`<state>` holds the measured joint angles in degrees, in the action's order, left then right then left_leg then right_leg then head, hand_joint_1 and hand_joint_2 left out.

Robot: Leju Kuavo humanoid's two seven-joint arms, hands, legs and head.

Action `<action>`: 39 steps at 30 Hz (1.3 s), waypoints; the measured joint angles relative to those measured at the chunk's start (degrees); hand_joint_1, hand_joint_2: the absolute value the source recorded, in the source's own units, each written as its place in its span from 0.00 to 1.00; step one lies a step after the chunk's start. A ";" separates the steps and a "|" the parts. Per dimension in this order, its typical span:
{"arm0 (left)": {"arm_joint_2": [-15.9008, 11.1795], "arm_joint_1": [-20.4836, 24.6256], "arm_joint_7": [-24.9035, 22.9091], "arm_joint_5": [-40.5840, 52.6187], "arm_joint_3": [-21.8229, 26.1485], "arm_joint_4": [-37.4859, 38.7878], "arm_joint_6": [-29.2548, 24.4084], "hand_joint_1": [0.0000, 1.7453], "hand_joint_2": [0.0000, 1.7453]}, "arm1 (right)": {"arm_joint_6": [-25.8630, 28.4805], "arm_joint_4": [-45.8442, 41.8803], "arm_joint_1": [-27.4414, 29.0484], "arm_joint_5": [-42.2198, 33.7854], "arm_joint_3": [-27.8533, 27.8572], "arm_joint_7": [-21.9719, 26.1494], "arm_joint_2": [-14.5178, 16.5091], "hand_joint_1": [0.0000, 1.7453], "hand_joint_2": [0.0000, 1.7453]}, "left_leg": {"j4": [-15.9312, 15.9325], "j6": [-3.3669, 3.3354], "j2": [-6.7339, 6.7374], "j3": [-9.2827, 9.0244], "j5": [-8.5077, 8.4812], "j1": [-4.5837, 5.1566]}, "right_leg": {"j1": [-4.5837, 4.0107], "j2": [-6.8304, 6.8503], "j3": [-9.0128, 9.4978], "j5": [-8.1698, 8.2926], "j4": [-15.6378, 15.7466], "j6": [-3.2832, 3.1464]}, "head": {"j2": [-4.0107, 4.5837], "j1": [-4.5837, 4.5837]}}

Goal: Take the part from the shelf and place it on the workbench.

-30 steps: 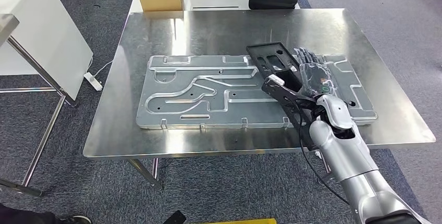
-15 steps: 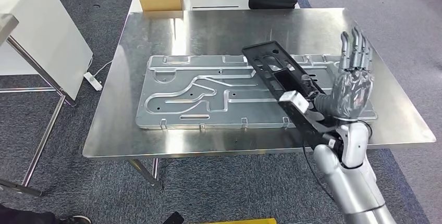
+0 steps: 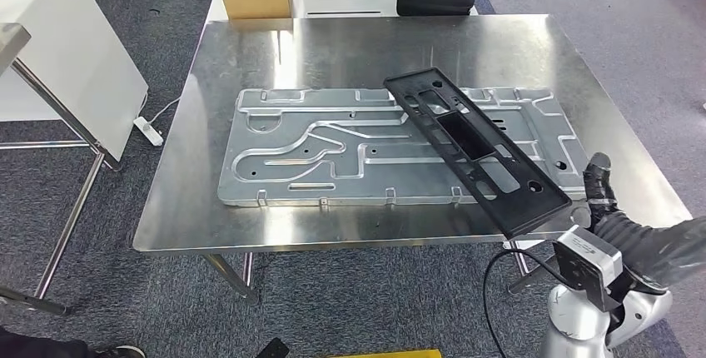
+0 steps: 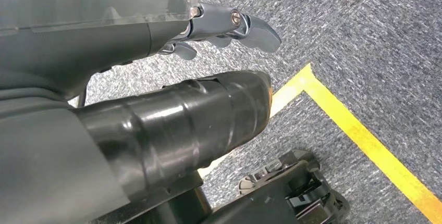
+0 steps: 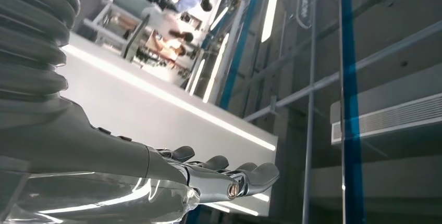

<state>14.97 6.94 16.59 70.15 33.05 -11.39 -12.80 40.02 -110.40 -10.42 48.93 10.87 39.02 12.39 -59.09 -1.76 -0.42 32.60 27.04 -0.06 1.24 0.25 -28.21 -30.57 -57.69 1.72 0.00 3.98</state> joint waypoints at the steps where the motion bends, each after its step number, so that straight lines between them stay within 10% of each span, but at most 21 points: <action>1: 0.00 0.00 0.01 -0.05 0.00 0.00 -0.04 0.00 0.00 | 0.00 -0.35 0.27 -0.01 0.48 0.11 0.39 0.00 1.00 | 0.00 0.00 0.01 0.00 0.00 0.00 | 0.00 -0.01 0.00 0.00 0.00 0.00 | 0.00 0.01; 20: -0.10 -0.55 -0.61 -1.44 0.97 0.00 -3.61 0.00 0.00 | 0.00 -3.44 9.27 -4.91 2.18 0.66 3.74 0.00 1.00 | 0.43 -0.85 0.07 -0.19 -0.09 0.20 | 0.36 -0.04 0.10 -0.27 0.11 0.78 | 0.00 0.00; 25: -0.11 -0.83 -0.67 -1.59 1.26 -0.01 -3.95 0.00 0.00 | 0.02 -4.37 11.64 -6.18 2.18 0.67 3.81 0.00 1.00 | 1.11 -1.42 0.26 -0.40 -0.61 -0.08 | 0.40 -0.14 -6.87 -6.95 -13.85 1.10 | 0.00 0.03; 27: -0.11 -0.98 -0.74 -1.63 1.31 0.00 -4.18 0.00 0.00 | 0.02 -4.58 12.44 -6.38 2.18 0.67 3.82 0.00 1.00 | 0.89 -1.34 0.25 -0.34 -0.55 -0.07 | 0.47 -0.13 -7.94 -5.25 -14.90 1.15 | 0.00 0.04; 30: -0.11 -1.00 -0.80 -1.66 1.34 0.01 -4.32 0.00 0.00 | 0.02 -4.81 12.89 -6.80 2.18 0.67 3.83 0.00 1.00 | 0.45 -0.91 0.15 -0.21 -0.38 -0.07 | 0.45 -0.15 -4.03 0.71 -5.21 0.77 | 0.00 0.04; 35: -0.11 -0.98 -0.81 -1.86 1.43 0.00 -4.33 0.00 0.00 | 0.02 -4.79 13.22 -6.86 2.18 0.67 3.93 0.00 1.00 | 0.13 1.00 0.07 0.51 -0.71 -0.03 | 0.06 -0.29 -3.17 2.40 -1.26 -0.74 | 0.00 -0.03; 39: -0.12 -0.94 -0.90 -2.68 1.44 0.01 -4.33 0.00 0.00 | 0.02 -4.57 13.20 -6.85 2.18 0.67 4.23 0.00 1.00 | -9.48 2.03 0.13 4.11 6.89 -0.32 | 0.12 0.18 -4.72 3.94 -0.84 -2.43 | 0.00 -0.19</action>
<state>14.85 6.00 15.69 67.47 34.49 -11.39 -17.14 40.04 -114.97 2.78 42.07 13.05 39.69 16.62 -68.57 0.26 -0.30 36.71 33.93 -0.38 1.37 0.43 -32.93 -26.63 -58.53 -0.71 0.00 3.80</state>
